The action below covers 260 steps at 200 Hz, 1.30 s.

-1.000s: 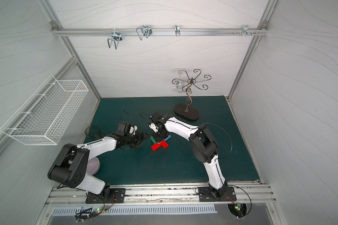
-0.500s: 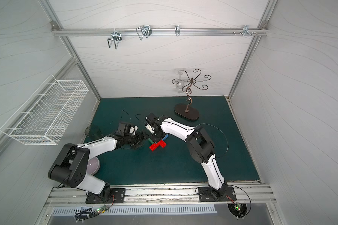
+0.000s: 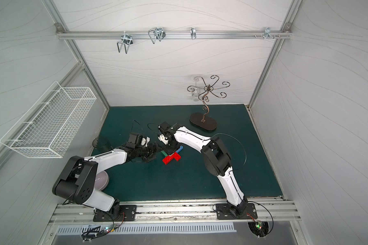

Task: Assemble a small pinwheel with lego
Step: Assemble the lego brick with the lego brick.

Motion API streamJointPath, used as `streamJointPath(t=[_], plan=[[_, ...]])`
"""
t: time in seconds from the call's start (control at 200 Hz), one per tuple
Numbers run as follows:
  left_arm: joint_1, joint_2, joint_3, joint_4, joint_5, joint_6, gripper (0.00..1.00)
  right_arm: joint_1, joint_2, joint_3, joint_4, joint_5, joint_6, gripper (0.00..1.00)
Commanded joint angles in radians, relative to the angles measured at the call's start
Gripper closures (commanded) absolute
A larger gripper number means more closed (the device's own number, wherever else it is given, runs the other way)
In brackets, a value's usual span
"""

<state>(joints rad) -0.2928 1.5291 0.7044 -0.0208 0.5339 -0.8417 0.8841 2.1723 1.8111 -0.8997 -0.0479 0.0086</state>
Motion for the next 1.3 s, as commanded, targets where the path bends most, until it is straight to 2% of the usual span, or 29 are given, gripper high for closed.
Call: streamJointPath(t=[0.0,0.255,0.625,0.94,1.08,1.295], plan=[[0.000,0.005,0.024,-0.001,-0.011,0.013,0.08,0.006,0.098,-0.036,-0.055,-0.026,-0.001,0.63],[0.000,-0.007,0.020,-0.010,-0.013,0.015,0.08,0.008,0.115,0.010,-0.051,-0.044,0.033,0.55],[0.001,-0.020,0.036,-0.032,-0.015,0.025,0.08,-0.020,0.006,0.013,-0.040,-0.027,0.088,0.47],[0.001,-0.020,0.051,-0.046,-0.016,0.026,0.07,-0.074,-0.132,-0.112,0.059,-0.080,0.108,0.45],[-0.003,-0.011,0.073,-0.058,-0.015,0.031,0.07,-0.088,-0.113,-0.104,0.063,-0.137,0.103,0.44],[-0.014,-0.011,0.086,-0.074,-0.026,0.034,0.07,-0.117,-0.121,-0.104,0.071,-0.157,0.131,0.43]])
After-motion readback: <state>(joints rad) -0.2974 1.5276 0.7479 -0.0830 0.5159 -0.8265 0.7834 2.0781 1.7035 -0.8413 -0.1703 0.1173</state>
